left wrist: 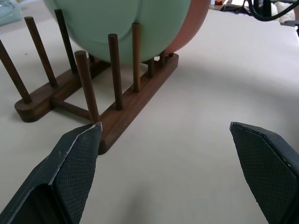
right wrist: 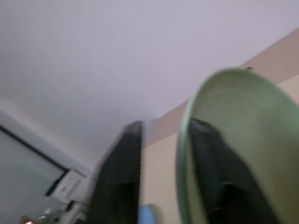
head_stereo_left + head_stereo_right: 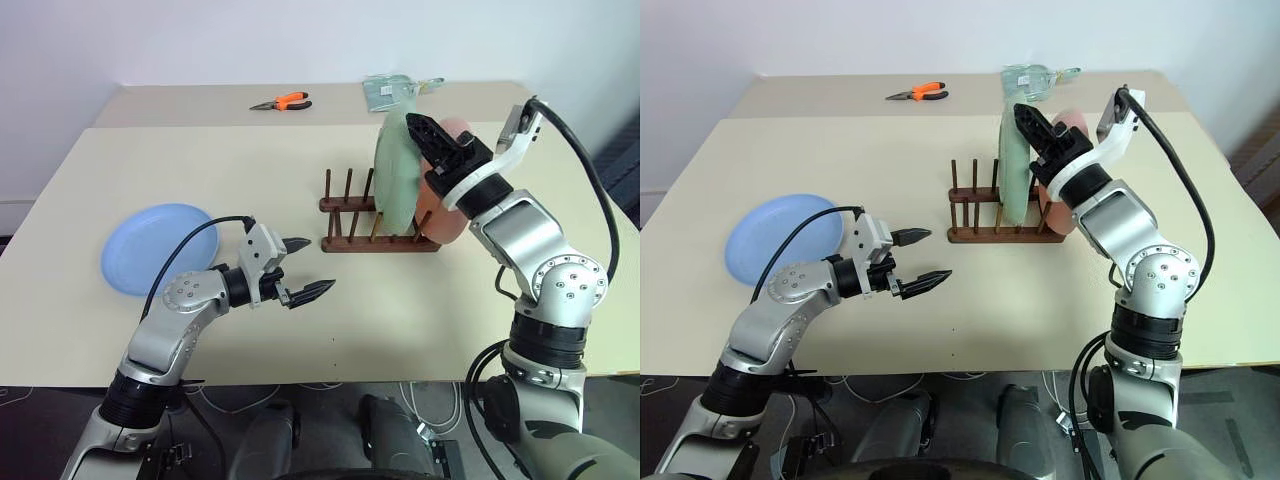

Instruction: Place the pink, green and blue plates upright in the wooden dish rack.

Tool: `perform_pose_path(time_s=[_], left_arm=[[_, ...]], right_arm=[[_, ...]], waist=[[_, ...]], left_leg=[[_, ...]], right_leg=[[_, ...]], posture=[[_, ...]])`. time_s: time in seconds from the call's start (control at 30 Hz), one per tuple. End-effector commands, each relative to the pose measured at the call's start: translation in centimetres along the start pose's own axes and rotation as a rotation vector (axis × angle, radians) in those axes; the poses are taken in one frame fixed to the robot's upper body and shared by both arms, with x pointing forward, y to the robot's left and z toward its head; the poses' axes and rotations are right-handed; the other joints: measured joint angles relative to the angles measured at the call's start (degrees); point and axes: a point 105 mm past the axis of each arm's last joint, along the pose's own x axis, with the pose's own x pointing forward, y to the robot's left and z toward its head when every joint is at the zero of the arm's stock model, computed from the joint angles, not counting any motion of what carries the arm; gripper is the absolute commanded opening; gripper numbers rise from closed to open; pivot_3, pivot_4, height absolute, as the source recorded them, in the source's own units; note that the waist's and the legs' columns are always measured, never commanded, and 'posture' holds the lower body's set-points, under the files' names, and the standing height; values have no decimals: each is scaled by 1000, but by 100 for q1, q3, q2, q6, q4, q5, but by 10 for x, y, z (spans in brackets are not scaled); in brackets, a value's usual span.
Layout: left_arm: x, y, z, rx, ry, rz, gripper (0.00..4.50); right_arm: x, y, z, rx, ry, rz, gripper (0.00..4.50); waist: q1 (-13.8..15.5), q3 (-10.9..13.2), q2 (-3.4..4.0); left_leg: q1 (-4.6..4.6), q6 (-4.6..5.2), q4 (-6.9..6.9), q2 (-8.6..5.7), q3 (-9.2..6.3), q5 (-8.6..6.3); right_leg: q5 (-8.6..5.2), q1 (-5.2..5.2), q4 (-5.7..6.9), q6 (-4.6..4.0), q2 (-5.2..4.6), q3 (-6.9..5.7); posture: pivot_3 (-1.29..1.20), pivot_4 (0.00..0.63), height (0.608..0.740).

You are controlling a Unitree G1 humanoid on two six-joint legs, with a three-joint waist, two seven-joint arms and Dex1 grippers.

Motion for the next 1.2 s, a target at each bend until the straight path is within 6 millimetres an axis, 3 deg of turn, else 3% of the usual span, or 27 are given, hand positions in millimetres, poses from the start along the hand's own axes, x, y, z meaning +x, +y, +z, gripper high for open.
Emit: perform_pose_path(time_s=[0.03, 0.17, 0.27, 0.33, 0.43, 0.53, 0.67, 0.8, 0.9, 1.03, 1.13, 1.2], left_arm=[[-10, 23, 15, -12, -69, 126, 4500], [-41, 92, 21, 18, -95, 599, 4500], [-85, 135, 19, -5, -76, 966, 4500], [-126, 158, 15, -61, -50, 1242, 4500], [-184, 171, 3, -181, -13, 1578, 4500], [-209, 166, -7, -349, -48, 1714, 4500], [-211, 154, -20, -523, -71, 1724, 4500], [-200, 132, -52, -819, -102, 1672, 4500], [-190, 121, -64, -976, -161, 1631, 3649], [-182, 120, -60, -973, -172, 1593, 1786], [-164, 130, -28, -811, -235, 1469, 178], [-141, 133, 9, -667, -330, 1325, 30]], right_arm=[[-1, 30, 34, -427, -100, 93, 2526], [-4, 43, 54, -749, -130, 167, 2526], [-8, 60, 52, -937, -99, 294, 3392], [-11, 73, 34, -1015, -26, 412, 4327], [-16, 83, -3, -1049, 102, 554, 4424], [-18, 79, -29, -1033, 181, 608, 4424], [-19, 77, -46, -1023, 212, 645, 4424], [-18, 76, -54, -1013, 223, 662, 4424], [-17, 74, -57, -1024, 223, 661, 4500], [-17, 71, -60, -1005, 243, 654, 4500], [-19, 70, -64, -1014, 267, 658, 4500], [-19, 68, -67, -1076, 268, 652, 4500]], waist=[[8, 1, 1], [5, -2, -5], [-31, -2, -7], [-80, 0, -10], [-105, -2, -16], [-80, -9, -31], [27, -1, -65], [61, -4, -77], [60, -4, -77], [70, -4, -77], [77, 0, -90], [74, 0, -92]], left_leg=[[0, 0, 1, -1, 1, 0], [4, 0, -1, 2, 0, 0], [6, 0, -1, 3, 0, 0], [5, 0, -3, 2, -2, 0], [6, -1, -6, 3, -5, 0], [6, -2, -5, 1, -9, 0], [0, -8, 7, -5, -16, 2], [0, -10, 7, -5, -15, 2], [1, -11, 6, -4, -16, 2], [5, -15, 4, -4, -16, 4], [2, -18, 5, -6, -17, 6], [1, -20, 6, -6, -19, 7]], right_leg=[[0, 0, -1, 1, -1, -1], [-12, 2, 0, 28, 1, -7], [-2, 4, -1, 46, 2, -7], [-2, 4, -1, 48, 1, -7], [-2, 2, 0, 50, 1, -8], [-2, 3, 0, 52, 0, -8], [0, 8, 0, 50, -4, -11], [11, 9, -1, 31, -5, -11], [11, 6, 2, 32, -3, -15], [10, 9, 4, 32, -3, -15], [10, 11, 1, 31, -3, -16], [11, 11, 1, 30, -3, -20]], posture=[[0, 150, 740], [0, 150, 740], [0, 150, 740], [0, 150, 740], [0, 150, 740], [0, 150, 740], [0, 150, 740], [0, 150, 740], [0, 150, 740], [0, 150, 740], [0, 150, 740], [0, 150, 740]])
